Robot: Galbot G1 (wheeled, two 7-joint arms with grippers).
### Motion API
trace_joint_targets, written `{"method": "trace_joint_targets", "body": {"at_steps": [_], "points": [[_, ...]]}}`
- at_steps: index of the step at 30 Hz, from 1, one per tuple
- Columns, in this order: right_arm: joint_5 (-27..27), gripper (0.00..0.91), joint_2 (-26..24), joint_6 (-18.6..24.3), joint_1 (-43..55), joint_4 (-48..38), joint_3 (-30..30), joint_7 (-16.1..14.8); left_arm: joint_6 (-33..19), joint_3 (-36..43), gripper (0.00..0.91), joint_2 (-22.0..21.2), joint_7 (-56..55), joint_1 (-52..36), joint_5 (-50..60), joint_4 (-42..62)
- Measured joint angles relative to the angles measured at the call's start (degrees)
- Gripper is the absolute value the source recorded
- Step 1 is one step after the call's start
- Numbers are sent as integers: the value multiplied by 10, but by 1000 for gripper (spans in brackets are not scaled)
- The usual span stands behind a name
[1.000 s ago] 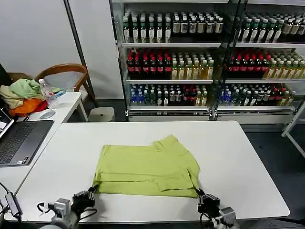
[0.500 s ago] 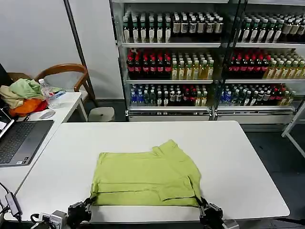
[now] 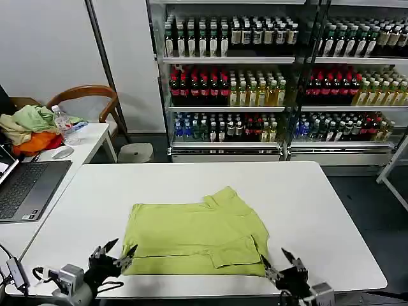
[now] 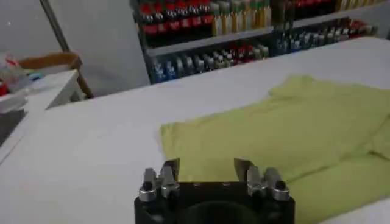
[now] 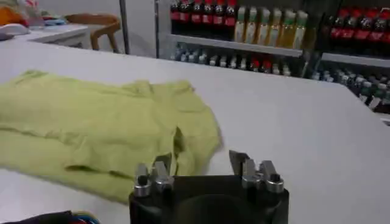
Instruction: Fold and organize the clothes.
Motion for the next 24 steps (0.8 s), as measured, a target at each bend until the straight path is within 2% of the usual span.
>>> {"method": "trace_joint_targets", "body": {"at_steps": [12, 24], "points": [[31, 907, 48, -51, 248, -139, -99, -13, -40, 73, 907, -13, 21, -142, -21, 130], [33, 907, 129, -50, 427, -334, -193, -39, -65, 148, 907, -15, 48, -275, -28, 267]]}}
